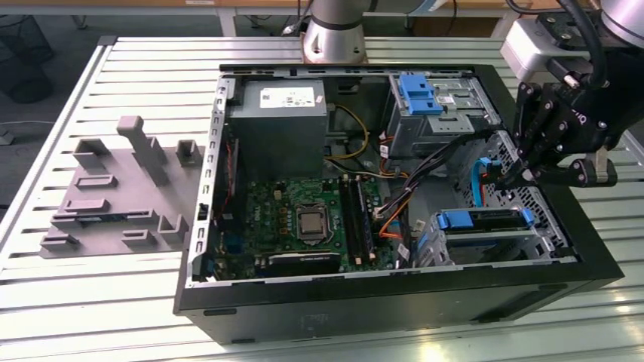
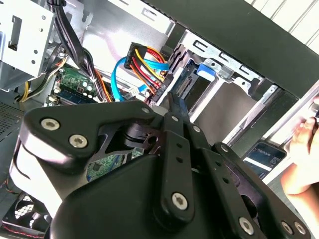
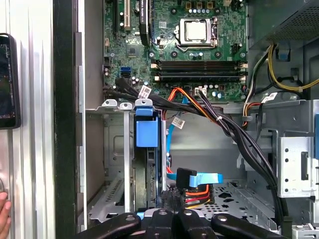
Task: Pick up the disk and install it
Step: 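Insert the first disk wire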
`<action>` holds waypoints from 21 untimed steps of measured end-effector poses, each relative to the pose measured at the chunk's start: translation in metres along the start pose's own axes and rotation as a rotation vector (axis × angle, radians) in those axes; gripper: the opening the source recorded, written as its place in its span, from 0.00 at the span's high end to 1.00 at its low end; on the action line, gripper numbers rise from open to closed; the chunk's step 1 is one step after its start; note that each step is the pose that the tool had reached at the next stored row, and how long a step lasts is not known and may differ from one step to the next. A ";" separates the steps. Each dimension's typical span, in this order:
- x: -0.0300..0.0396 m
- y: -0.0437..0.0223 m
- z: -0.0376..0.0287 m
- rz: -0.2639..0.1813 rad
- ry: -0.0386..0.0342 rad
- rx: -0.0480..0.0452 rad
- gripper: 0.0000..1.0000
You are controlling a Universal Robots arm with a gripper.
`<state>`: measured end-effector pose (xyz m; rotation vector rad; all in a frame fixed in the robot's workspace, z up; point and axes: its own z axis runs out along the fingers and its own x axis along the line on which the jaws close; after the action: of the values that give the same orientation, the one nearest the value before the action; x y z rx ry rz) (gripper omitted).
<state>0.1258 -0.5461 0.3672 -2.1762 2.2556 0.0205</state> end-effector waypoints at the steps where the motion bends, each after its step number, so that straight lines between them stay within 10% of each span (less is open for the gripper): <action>1: 0.0000 0.0000 0.0000 0.000 0.0000 0.0000 0.89; 21: -0.0091 0.0002 0.0061 0.003 -0.0003 0.0049 0.75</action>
<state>0.1259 -0.5370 0.3613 -2.1701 2.2565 0.0153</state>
